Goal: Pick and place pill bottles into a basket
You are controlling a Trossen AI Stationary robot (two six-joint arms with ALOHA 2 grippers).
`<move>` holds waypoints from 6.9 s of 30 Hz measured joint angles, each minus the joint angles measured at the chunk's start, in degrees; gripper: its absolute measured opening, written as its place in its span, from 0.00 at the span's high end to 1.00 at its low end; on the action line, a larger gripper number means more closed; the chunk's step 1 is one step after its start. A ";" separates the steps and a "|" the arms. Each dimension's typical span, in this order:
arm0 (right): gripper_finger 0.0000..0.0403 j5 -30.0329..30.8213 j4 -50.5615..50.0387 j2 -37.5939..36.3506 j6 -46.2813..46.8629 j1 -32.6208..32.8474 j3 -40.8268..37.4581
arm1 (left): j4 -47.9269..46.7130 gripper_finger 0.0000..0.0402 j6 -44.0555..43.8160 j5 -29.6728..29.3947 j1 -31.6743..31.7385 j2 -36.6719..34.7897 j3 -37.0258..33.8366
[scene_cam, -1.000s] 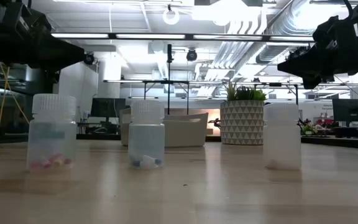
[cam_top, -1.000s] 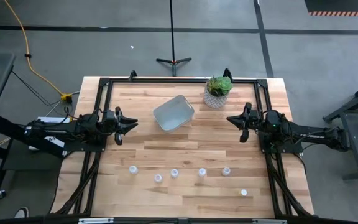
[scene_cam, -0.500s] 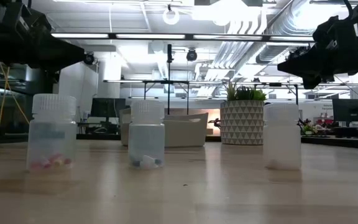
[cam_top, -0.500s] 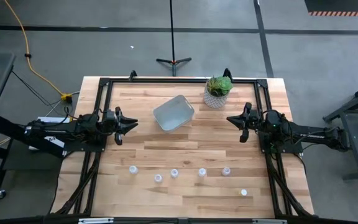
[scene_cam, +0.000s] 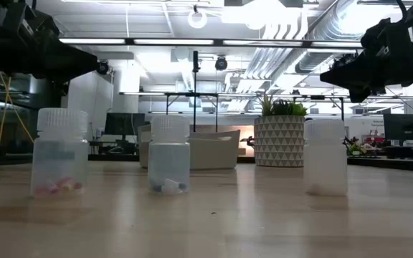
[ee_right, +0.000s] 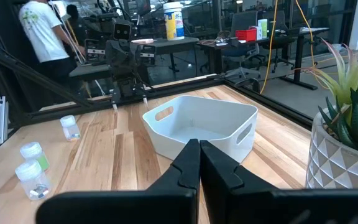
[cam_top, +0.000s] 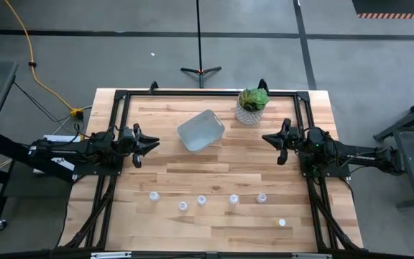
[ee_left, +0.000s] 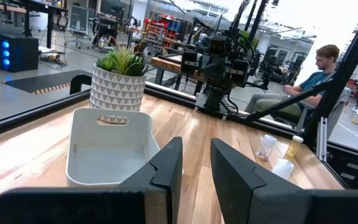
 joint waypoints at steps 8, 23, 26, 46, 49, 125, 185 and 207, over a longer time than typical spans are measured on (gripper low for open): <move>1.00 0.01 0.00 0.00 0.01 -0.01 0.01 | 0.01 0.70 0.00 0.00 0.00 -0.01 -0.01; 1.00 0.01 -0.01 0.00 0.02 0.00 0.02 | 0.08 0.70 0.00 0.00 0.00 0.00 -0.02; 1.00 0.01 0.00 0.00 0.02 0.00 0.01 | 0.08 0.70 0.00 0.00 0.00 -0.02 -0.02; 1.00 1.16 0.78 0.00 42.65 0.13 1.09 | 0.81 0.70 -9.18 -2.03 0.00 -0.02 0.00; 0.96 4.76 3.53 0.11 38.05 0.19 1.09 | 0.17 0.70 -11.52 -2.54 0.02 0.15 -0.01; 0.43 2.32 -62.87 79.32 27.04 45.40 61.41 | 0.25 0.70 -7.02 -2.51 0.02 0.76 -0.01; 0.62 2.16 -74.04 81.83 24.95 39.15 72.08 | 0.25 0.70 -7.04 -2.60 0.02 0.74 0.00; 0.62 8.80 -54.41 81.79 -5.92 7.92 82.46 | 0.23 0.70 -6.95 -2.62 0.02 0.74 0.00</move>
